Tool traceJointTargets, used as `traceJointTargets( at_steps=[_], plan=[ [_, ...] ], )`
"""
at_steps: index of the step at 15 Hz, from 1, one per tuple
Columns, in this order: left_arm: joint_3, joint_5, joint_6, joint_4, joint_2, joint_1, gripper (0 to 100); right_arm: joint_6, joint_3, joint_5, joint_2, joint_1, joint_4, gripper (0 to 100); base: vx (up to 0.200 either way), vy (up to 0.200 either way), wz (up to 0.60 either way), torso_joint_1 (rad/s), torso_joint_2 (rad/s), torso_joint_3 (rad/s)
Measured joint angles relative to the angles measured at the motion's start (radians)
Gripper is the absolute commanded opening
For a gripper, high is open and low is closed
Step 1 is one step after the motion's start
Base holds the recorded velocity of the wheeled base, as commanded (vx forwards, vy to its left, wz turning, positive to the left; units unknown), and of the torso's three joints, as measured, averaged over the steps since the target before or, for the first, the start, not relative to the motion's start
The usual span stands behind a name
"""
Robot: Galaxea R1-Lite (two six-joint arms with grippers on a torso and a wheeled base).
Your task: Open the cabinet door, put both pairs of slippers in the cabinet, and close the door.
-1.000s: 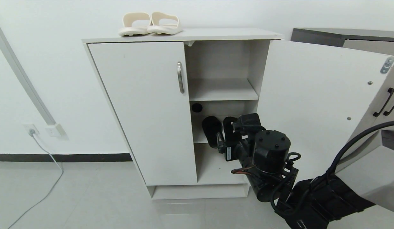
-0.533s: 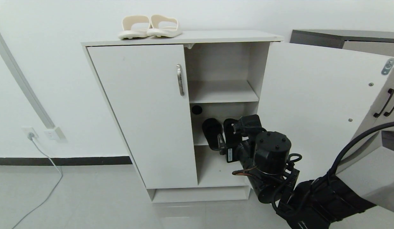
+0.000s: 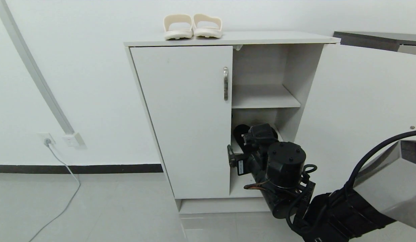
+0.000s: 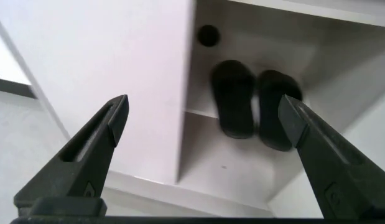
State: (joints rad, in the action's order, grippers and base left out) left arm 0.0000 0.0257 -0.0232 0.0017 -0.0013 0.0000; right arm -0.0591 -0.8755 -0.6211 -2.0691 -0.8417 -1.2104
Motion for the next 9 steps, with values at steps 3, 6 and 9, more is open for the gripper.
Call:
traceJointTargets(
  at_steps=[3,6,9],
  plan=[
    [0.000,0.000,0.000,0.000,0.000,0.000,0,-0.002,0.006,0.001,0.000,0.000,0.003,100,0.000,0.200,0.00,0.001,0.00,0.006],
    [0.000,0.000,0.001,0.000,0.000,0.000,0,-0.003,0.010,0.001,-0.001,0.000,0.003,100,0.000,0.200,0.00,0.002,0.00,0.004],
    [0.000,0.000,0.004,0.000,0.000,0.000,0,-0.003,0.011,0.000,-0.003,0.000,0.005,100,0.000,0.000,0.00,0.000,0.00,0.000]
  ],
)
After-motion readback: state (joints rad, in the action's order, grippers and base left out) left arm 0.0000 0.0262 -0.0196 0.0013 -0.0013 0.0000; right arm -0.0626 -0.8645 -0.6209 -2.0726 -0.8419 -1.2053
